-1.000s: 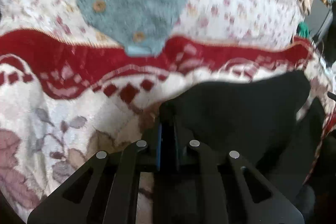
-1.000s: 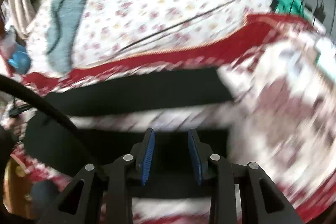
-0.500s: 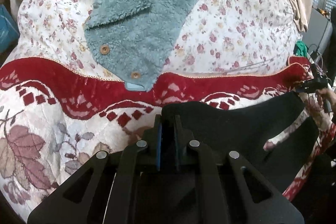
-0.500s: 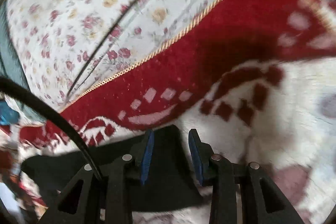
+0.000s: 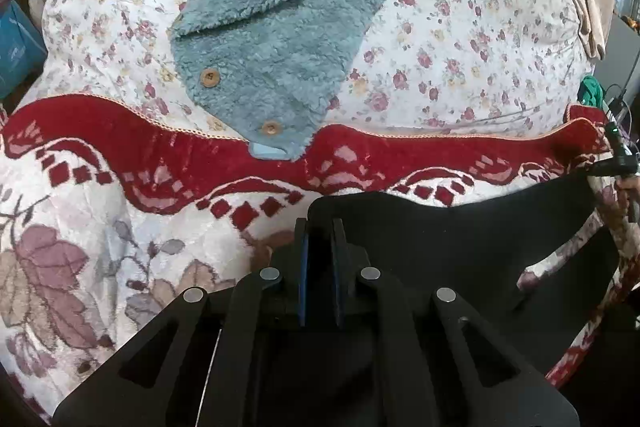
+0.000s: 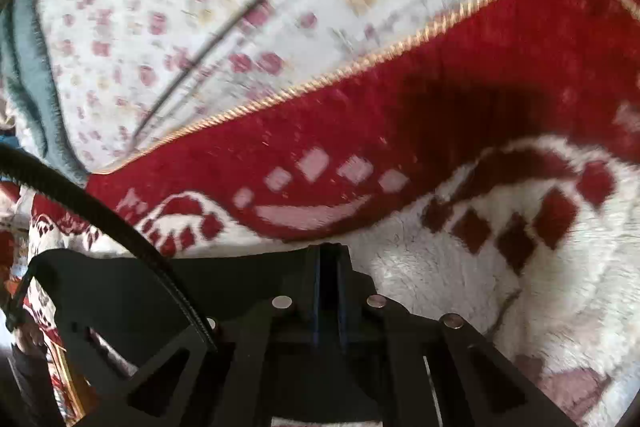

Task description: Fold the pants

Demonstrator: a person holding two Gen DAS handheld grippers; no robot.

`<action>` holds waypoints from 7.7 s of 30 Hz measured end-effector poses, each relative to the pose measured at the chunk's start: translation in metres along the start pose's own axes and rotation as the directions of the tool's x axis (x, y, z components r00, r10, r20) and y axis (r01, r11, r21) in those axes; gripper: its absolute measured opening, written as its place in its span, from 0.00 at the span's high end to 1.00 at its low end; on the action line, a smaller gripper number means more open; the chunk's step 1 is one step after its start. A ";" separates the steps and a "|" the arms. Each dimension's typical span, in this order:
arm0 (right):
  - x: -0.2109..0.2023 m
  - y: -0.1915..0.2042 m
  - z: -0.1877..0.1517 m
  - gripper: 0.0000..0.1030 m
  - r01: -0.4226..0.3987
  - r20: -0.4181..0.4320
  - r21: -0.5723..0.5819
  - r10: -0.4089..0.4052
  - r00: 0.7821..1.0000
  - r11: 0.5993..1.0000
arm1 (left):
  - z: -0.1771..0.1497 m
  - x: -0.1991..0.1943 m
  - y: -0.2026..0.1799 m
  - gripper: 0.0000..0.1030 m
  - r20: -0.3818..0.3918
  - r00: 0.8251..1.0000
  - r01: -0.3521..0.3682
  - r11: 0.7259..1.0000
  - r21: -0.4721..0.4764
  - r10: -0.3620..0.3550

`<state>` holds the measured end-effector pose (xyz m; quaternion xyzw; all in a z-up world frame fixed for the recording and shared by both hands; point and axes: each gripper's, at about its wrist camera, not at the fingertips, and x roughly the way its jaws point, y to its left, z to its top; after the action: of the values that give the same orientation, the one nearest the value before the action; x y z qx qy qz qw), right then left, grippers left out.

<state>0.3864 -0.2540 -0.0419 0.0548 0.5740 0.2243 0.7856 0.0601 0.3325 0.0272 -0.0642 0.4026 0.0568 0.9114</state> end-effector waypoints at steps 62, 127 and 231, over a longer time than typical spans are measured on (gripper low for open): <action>-0.036 0.063 -0.159 0.61 0.203 0.097 -0.229 -0.185 0.978 0.952 | -0.092 0.003 -0.026 0.88 -0.147 0.980 -0.164 0.957 -0.238 0.132; 0.001 0.137 -0.203 0.12 0.125 0.031 -0.230 -0.121 0.992 0.965 | -0.117 0.019 -0.135 0.77 -0.163 0.975 -0.182 0.966 -0.182 0.152; -0.098 0.052 -0.261 0.90 -0.272 0.294 -0.353 0.382 0.876 0.895 | -0.023 0.054 -0.573 0.38 -0.517 0.855 0.279 0.883 0.377 -0.050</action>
<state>0.1064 -0.2928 -0.0254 0.0716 0.3635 0.4260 0.8254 0.1678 -0.2329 0.0126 0.0951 0.6162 -0.1338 0.7703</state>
